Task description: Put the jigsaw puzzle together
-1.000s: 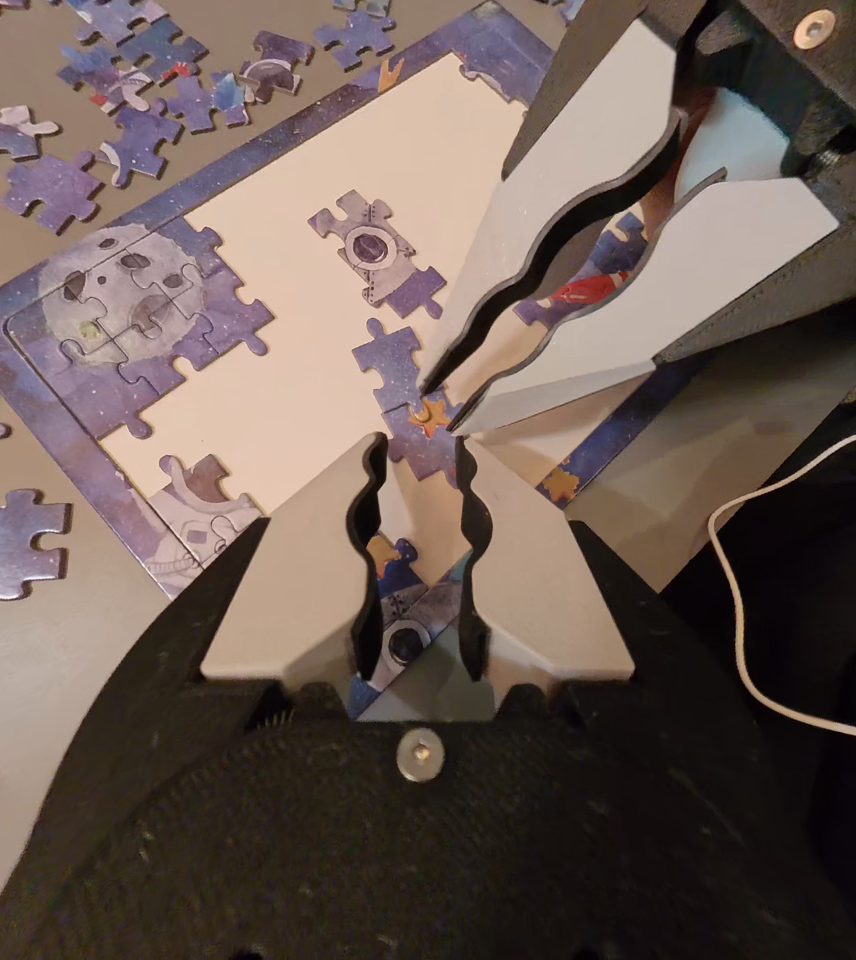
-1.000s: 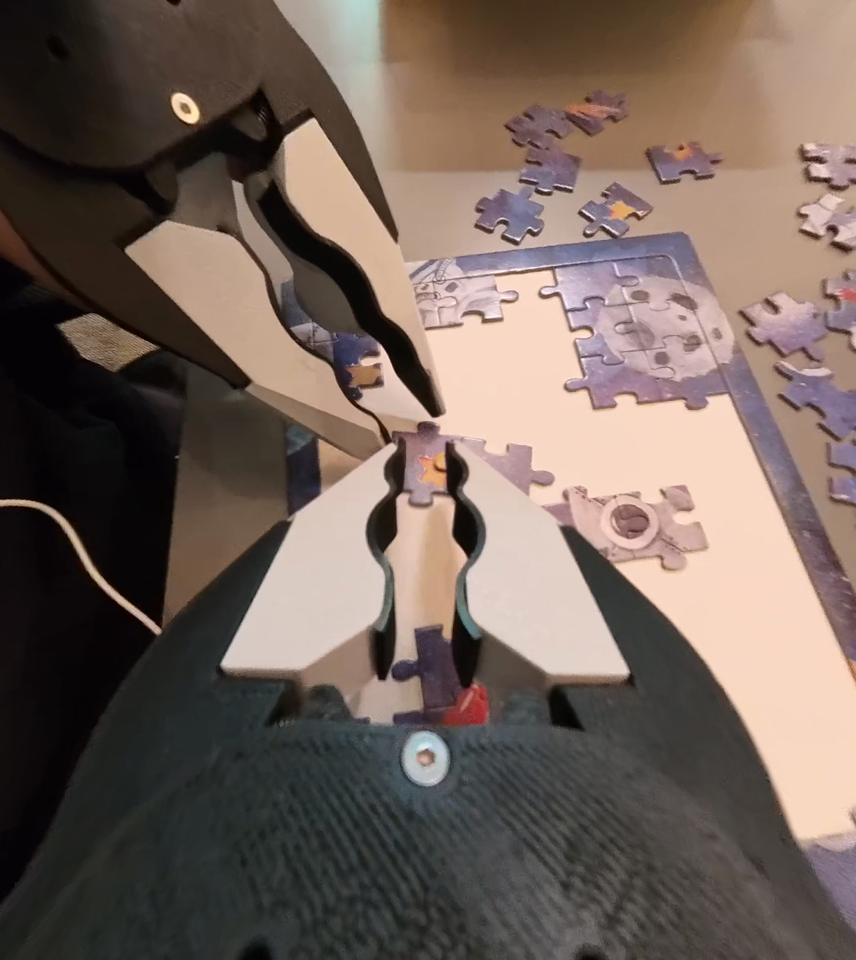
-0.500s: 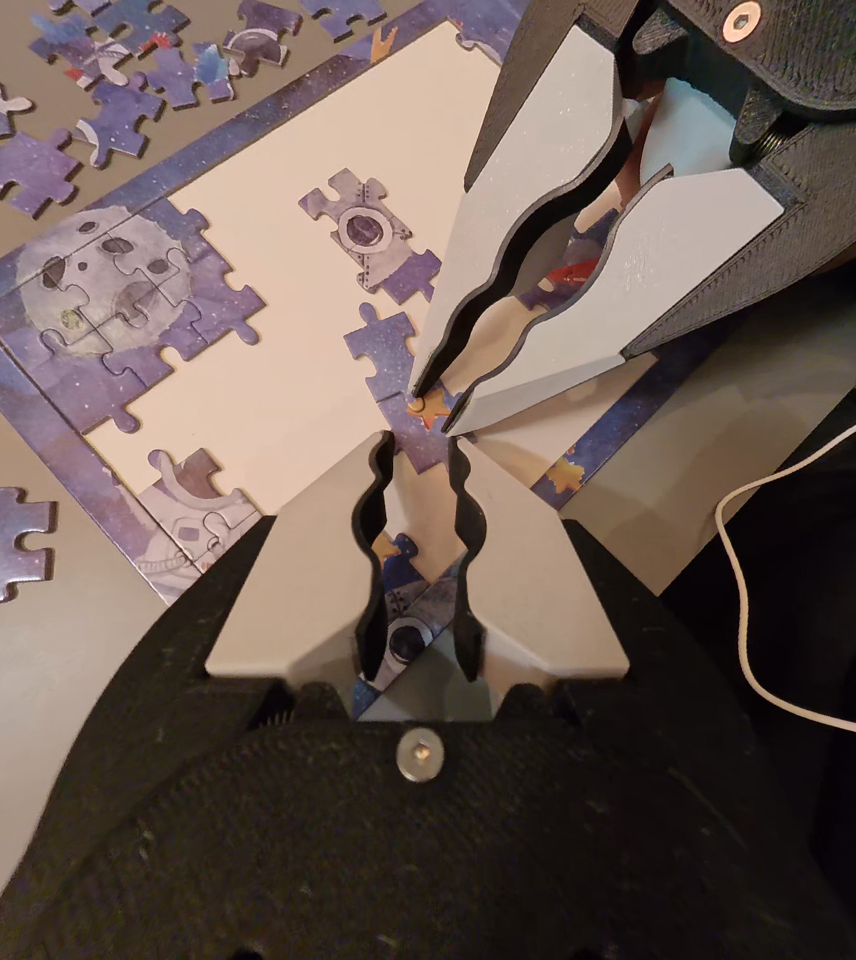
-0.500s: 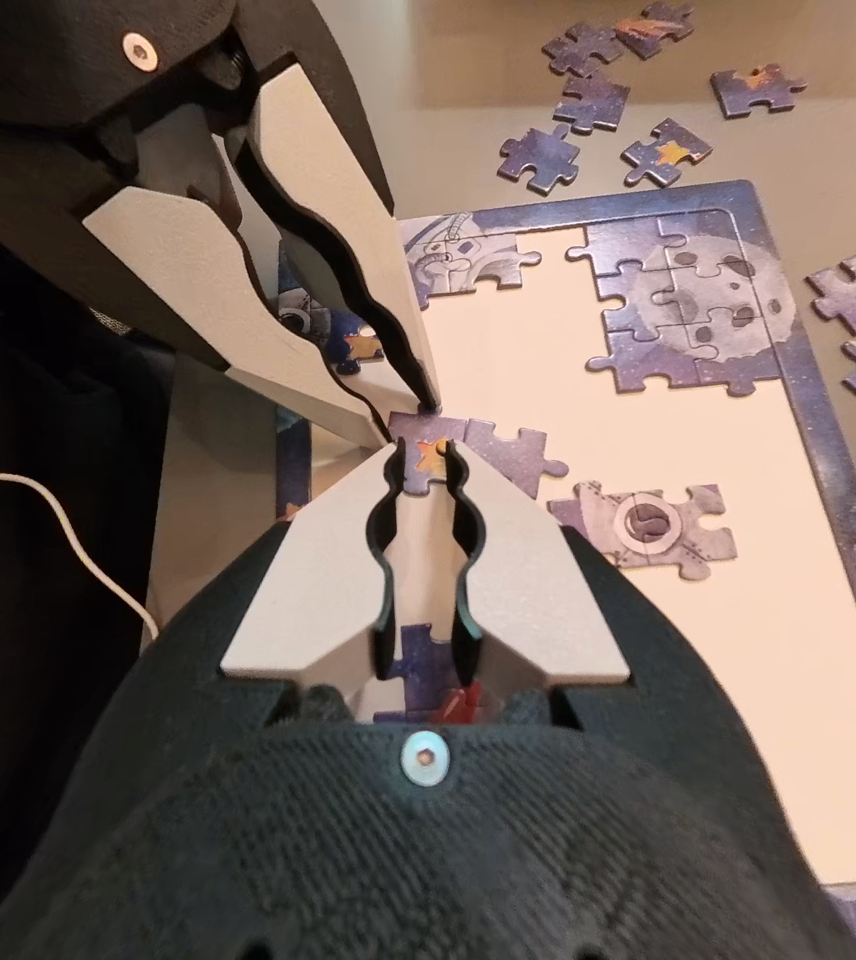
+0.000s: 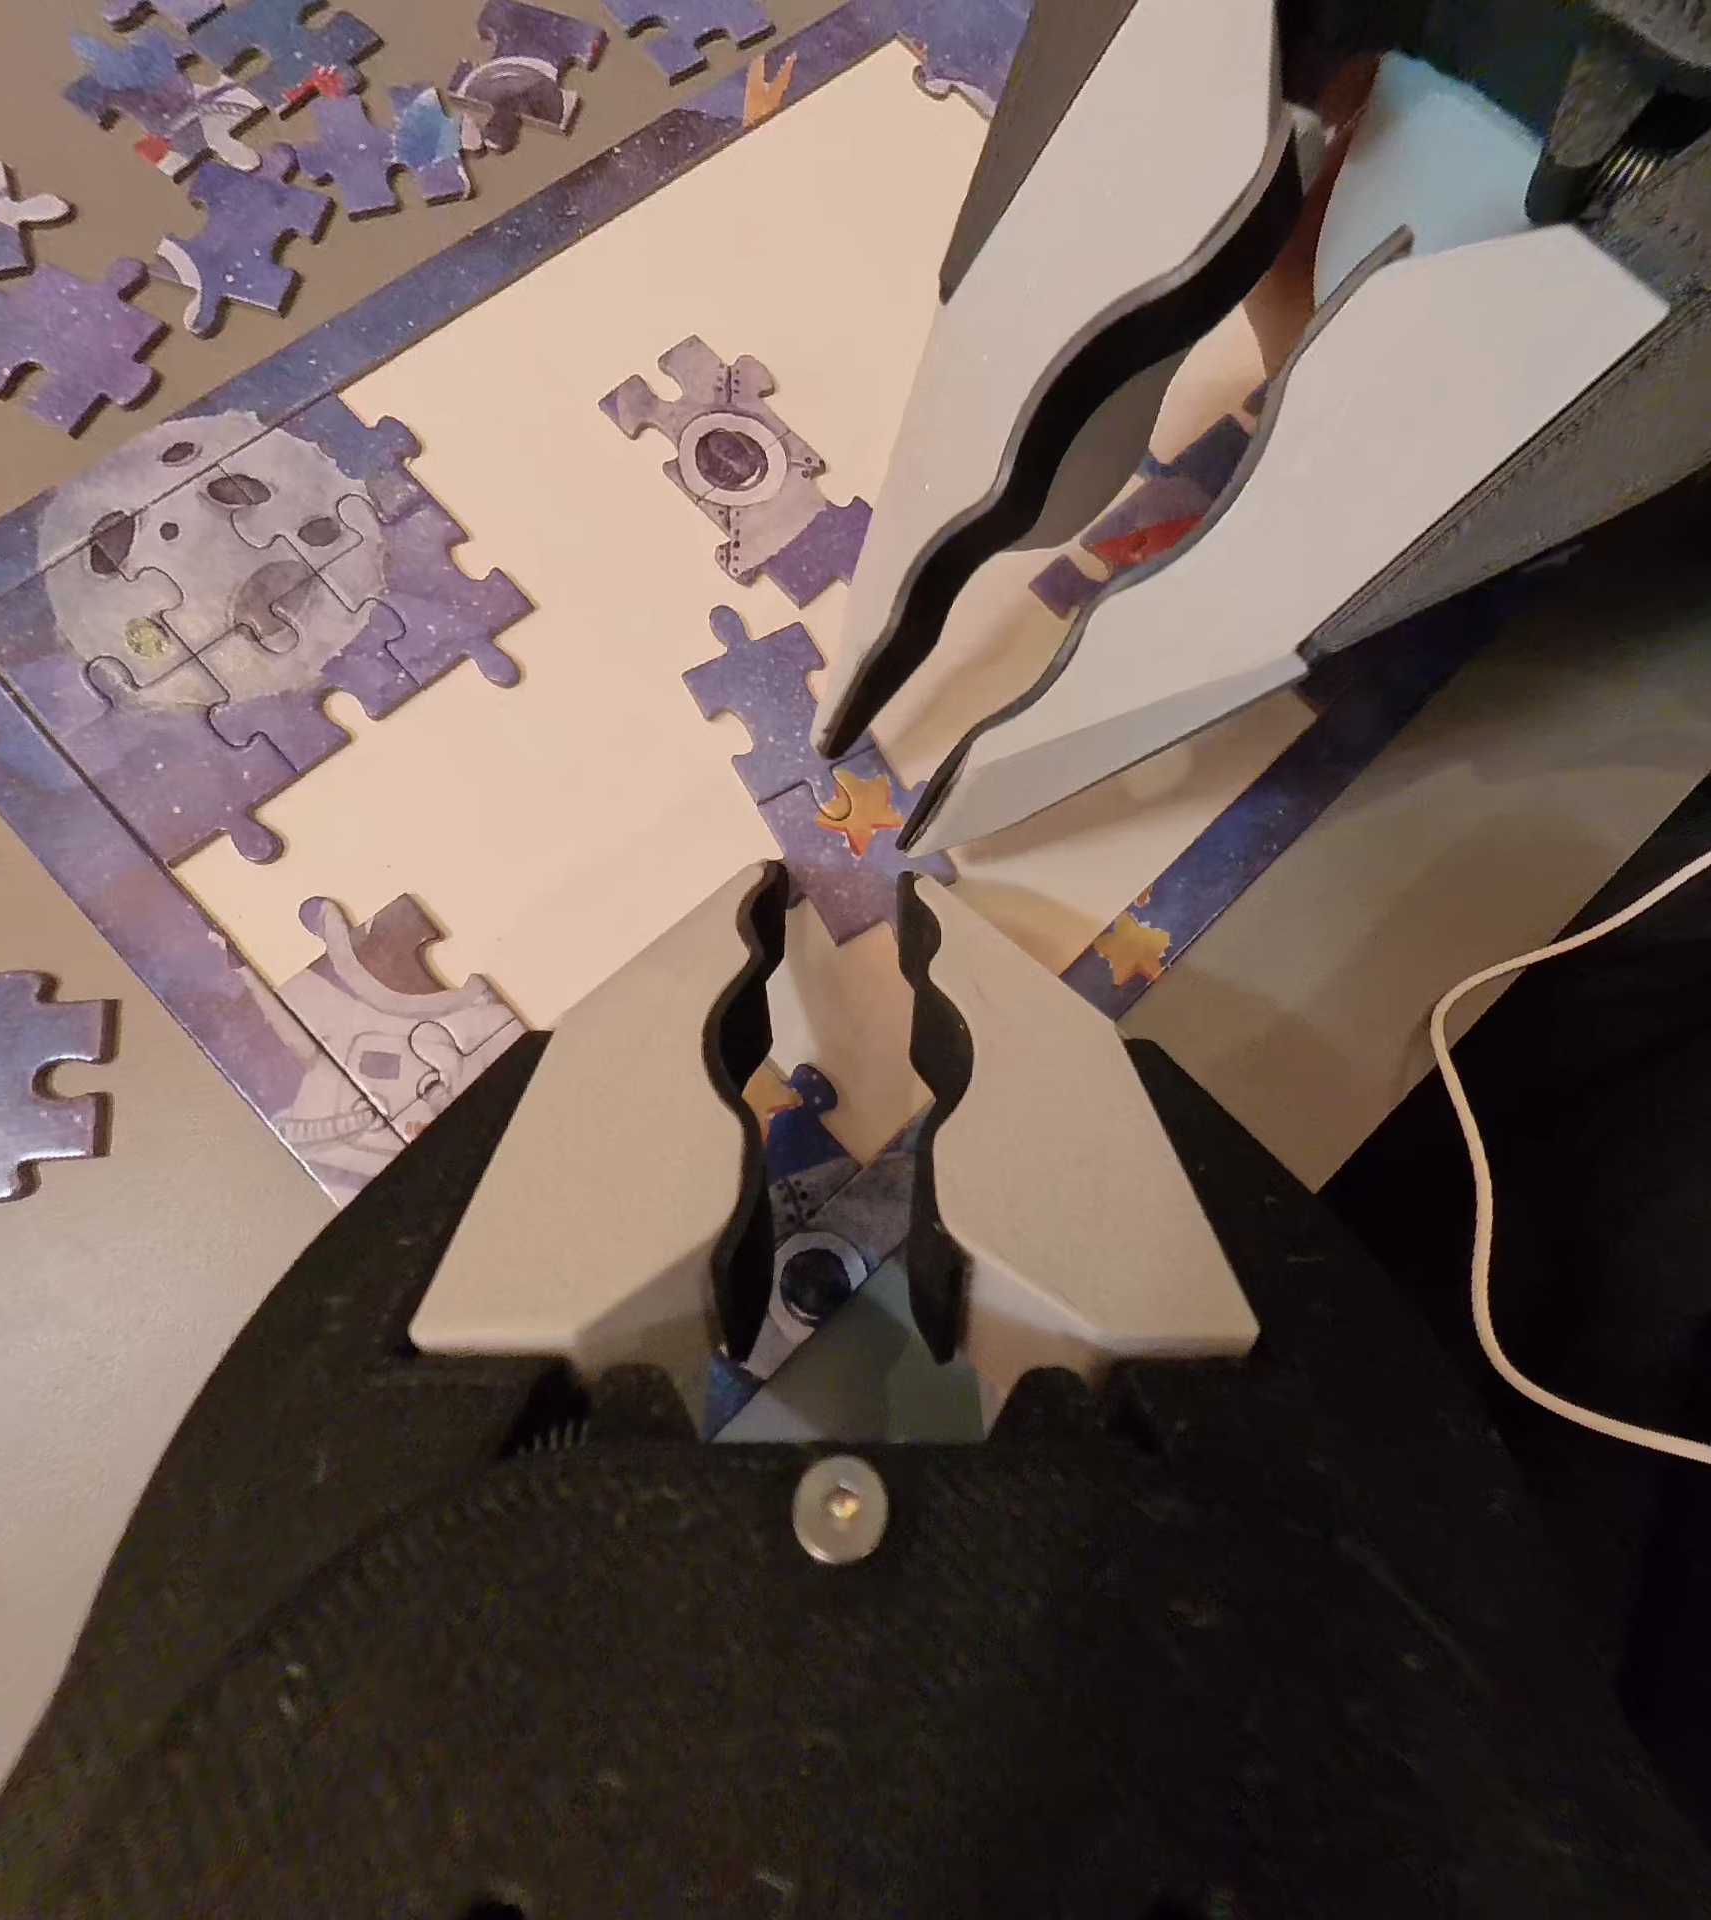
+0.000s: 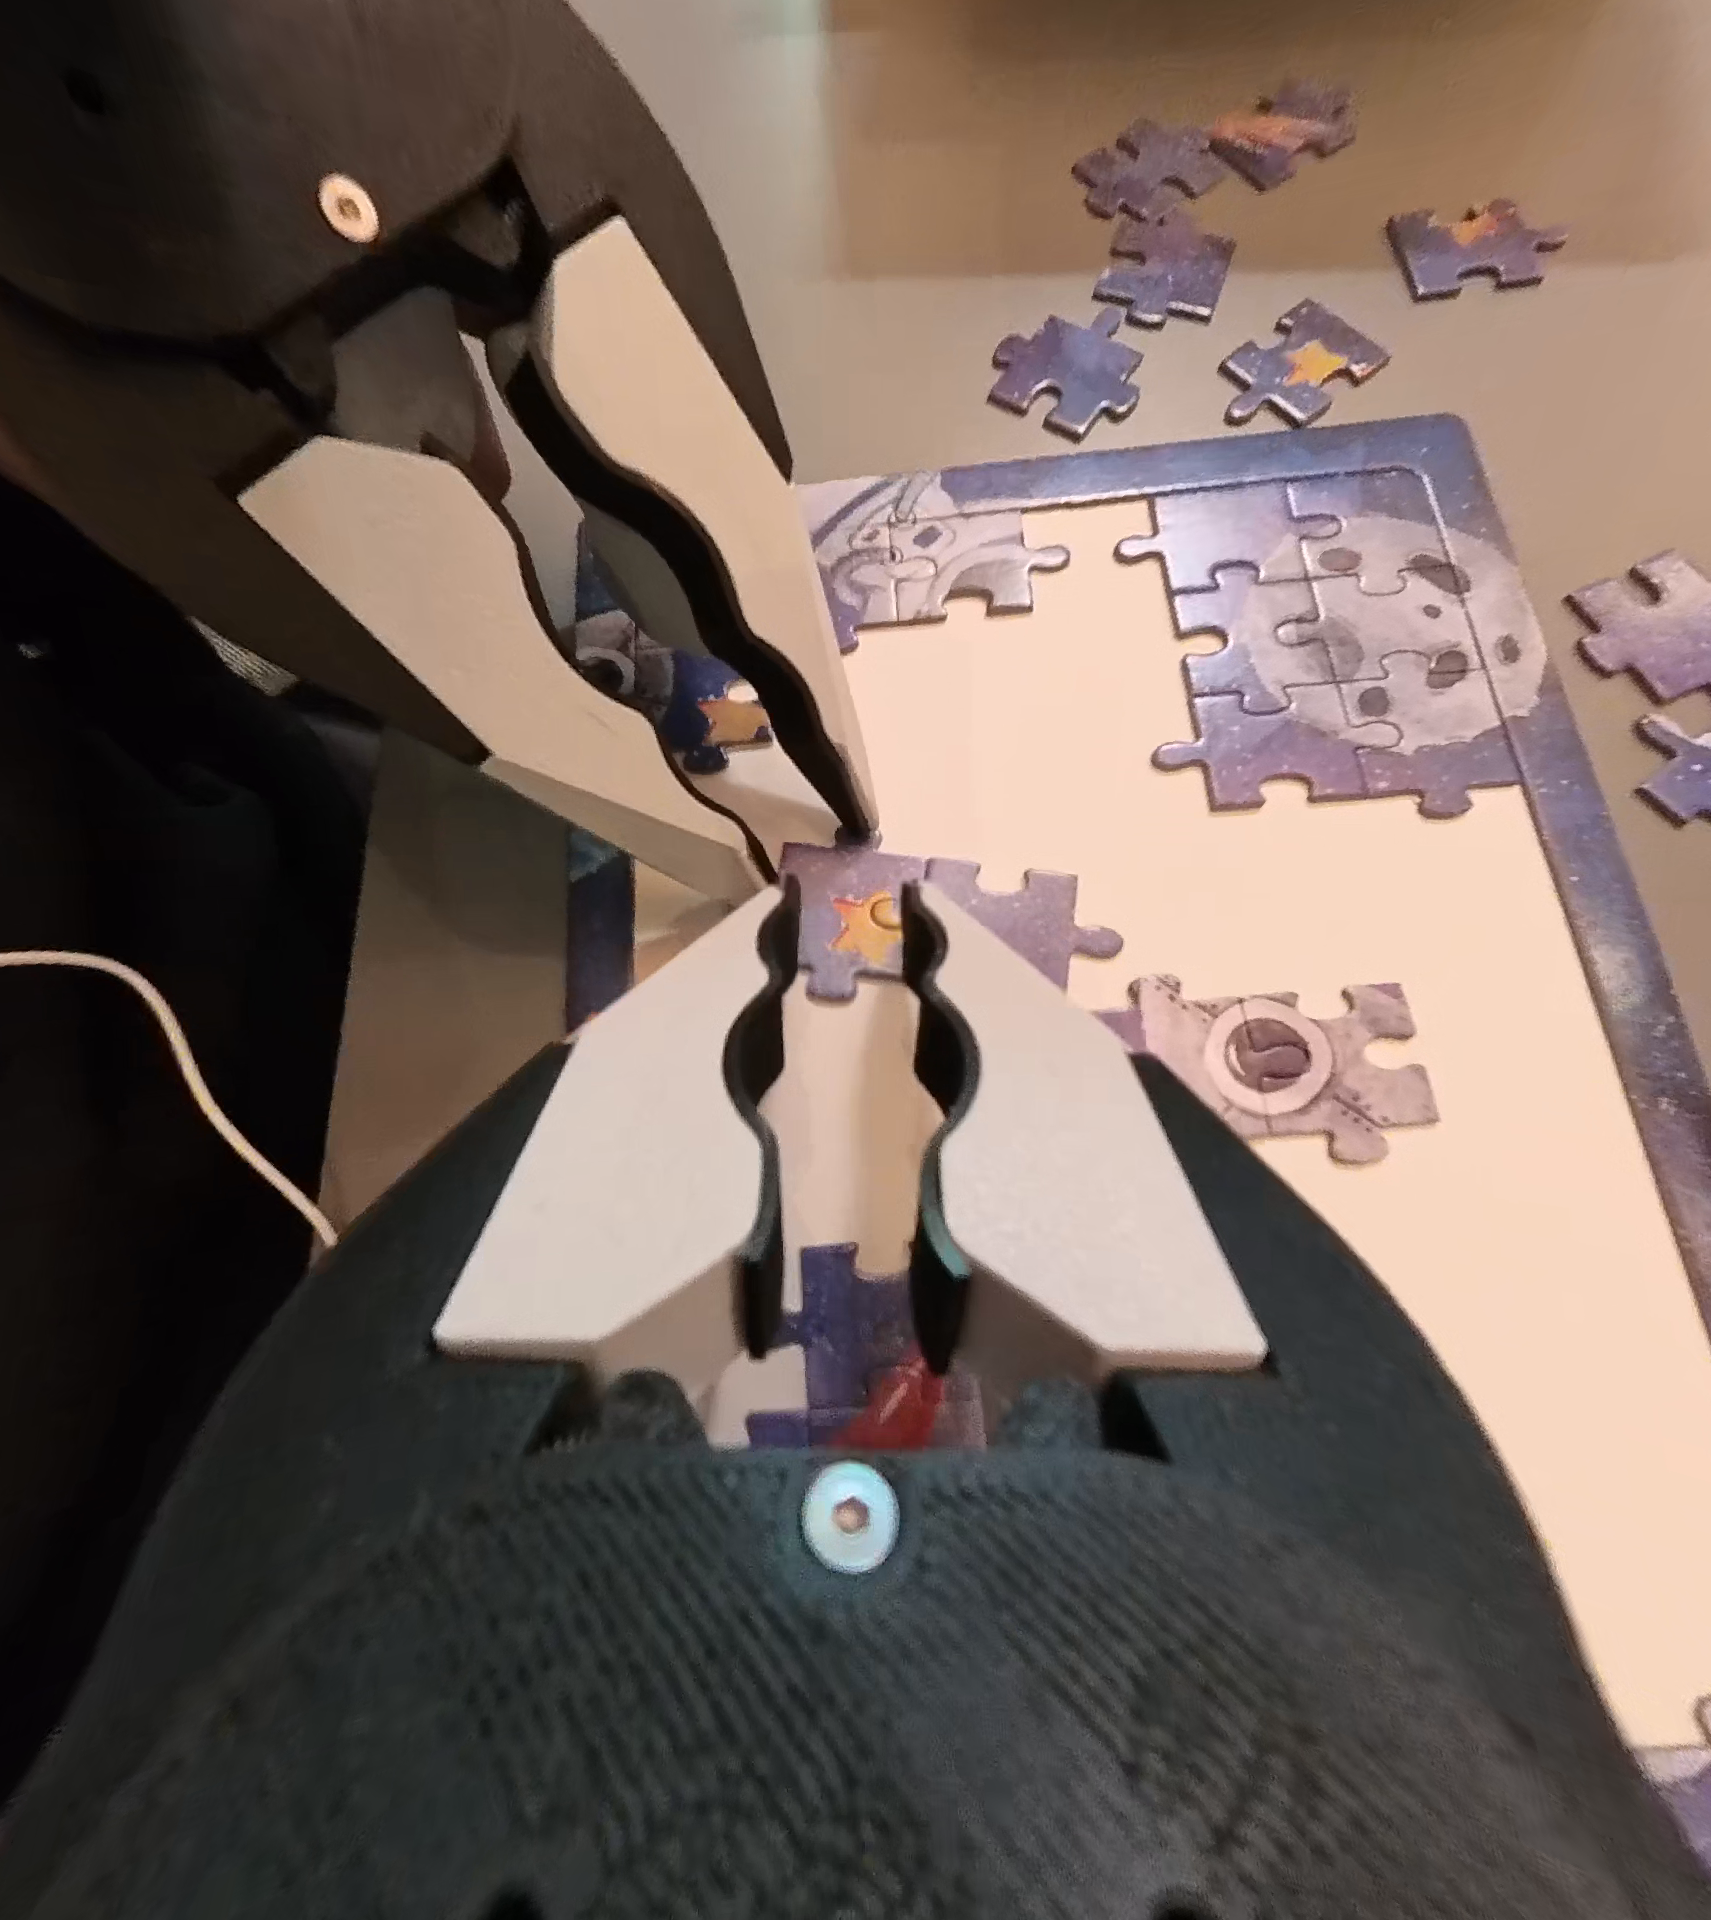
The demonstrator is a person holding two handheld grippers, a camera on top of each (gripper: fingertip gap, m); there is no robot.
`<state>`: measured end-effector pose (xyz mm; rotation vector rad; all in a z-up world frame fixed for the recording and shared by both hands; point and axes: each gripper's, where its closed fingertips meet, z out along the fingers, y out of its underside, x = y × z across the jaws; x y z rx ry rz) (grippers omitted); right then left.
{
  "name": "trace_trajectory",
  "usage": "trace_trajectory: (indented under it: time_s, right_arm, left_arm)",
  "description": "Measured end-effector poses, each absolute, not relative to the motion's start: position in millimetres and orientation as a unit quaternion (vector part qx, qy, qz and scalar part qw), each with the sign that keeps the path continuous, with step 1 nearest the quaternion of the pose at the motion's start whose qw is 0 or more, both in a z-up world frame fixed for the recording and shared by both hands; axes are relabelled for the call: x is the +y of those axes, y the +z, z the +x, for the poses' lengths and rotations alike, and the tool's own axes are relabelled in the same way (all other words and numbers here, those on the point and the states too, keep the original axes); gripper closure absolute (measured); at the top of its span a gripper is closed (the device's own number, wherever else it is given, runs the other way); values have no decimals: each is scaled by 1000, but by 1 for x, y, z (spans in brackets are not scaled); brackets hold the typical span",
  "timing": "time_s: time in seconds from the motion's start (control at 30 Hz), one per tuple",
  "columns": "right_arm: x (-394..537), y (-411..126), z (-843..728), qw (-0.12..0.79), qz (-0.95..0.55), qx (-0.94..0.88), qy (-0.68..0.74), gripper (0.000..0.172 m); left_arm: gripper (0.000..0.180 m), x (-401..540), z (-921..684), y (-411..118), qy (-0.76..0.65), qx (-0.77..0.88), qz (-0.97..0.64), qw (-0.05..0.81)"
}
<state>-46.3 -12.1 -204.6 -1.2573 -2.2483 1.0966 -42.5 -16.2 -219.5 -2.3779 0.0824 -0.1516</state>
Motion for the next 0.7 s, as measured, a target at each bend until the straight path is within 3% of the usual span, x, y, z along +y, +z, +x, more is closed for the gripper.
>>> trace_trajectory:
  time_s: [0.23,0.43,0.7]
  right_arm:
    - [-13,-214,-44,148,-447,-793,386,147]
    - [2,-193,-39,190,-470,-758,411,149]
    - [-10,-212,-29,215,-496,-756,368,141]
  left_arm:
    - [160,-21,-48,-214,-69,22,-923,378]
    - [160,-29,-67,-206,-68,-8,-915,398]
    - [159,-28,-64,-208,-67,0,-916,397]
